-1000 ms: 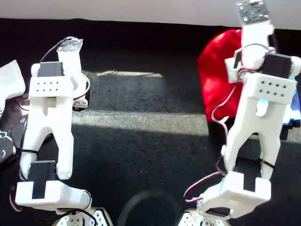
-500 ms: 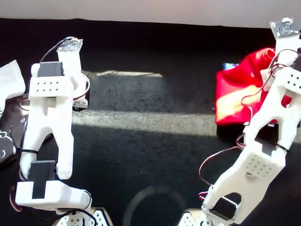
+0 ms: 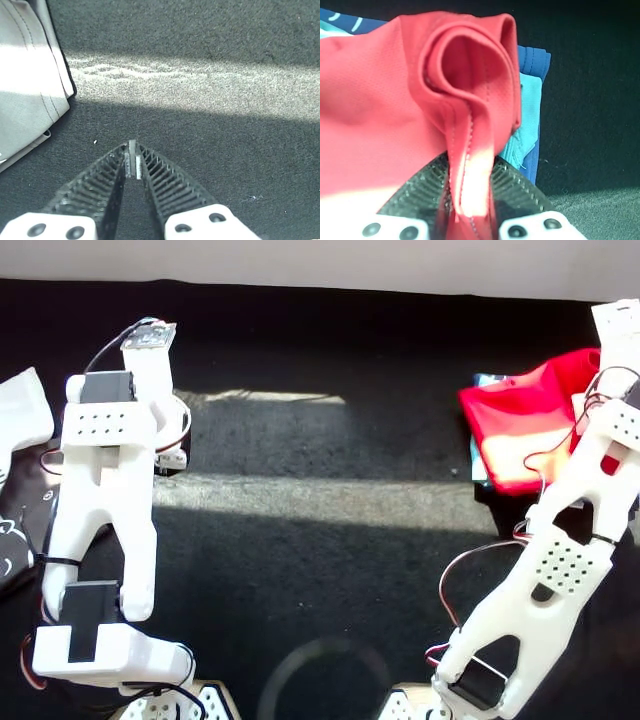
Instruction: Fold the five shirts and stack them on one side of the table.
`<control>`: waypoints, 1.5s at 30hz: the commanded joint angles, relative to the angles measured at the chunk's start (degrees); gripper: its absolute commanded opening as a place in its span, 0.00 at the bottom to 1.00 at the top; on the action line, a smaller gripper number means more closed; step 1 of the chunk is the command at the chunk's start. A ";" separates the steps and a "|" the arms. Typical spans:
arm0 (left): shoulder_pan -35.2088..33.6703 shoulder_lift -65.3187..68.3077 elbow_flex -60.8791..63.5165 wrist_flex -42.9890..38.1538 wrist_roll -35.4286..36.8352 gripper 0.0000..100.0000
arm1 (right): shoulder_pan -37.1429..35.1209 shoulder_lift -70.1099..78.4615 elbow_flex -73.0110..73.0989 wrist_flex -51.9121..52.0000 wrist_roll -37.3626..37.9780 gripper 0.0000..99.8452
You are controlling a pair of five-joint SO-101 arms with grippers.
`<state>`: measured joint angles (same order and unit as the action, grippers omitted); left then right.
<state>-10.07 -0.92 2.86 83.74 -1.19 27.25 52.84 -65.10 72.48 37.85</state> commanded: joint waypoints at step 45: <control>-23.34 -2.59 -0.92 0.53 -10.99 0.01 | 2.15 16.31 -20.18 -9.63 -22.95 0.02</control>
<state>-30.11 -0.92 2.86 83.74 -10.68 28.66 68.84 -84.97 65.36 15.34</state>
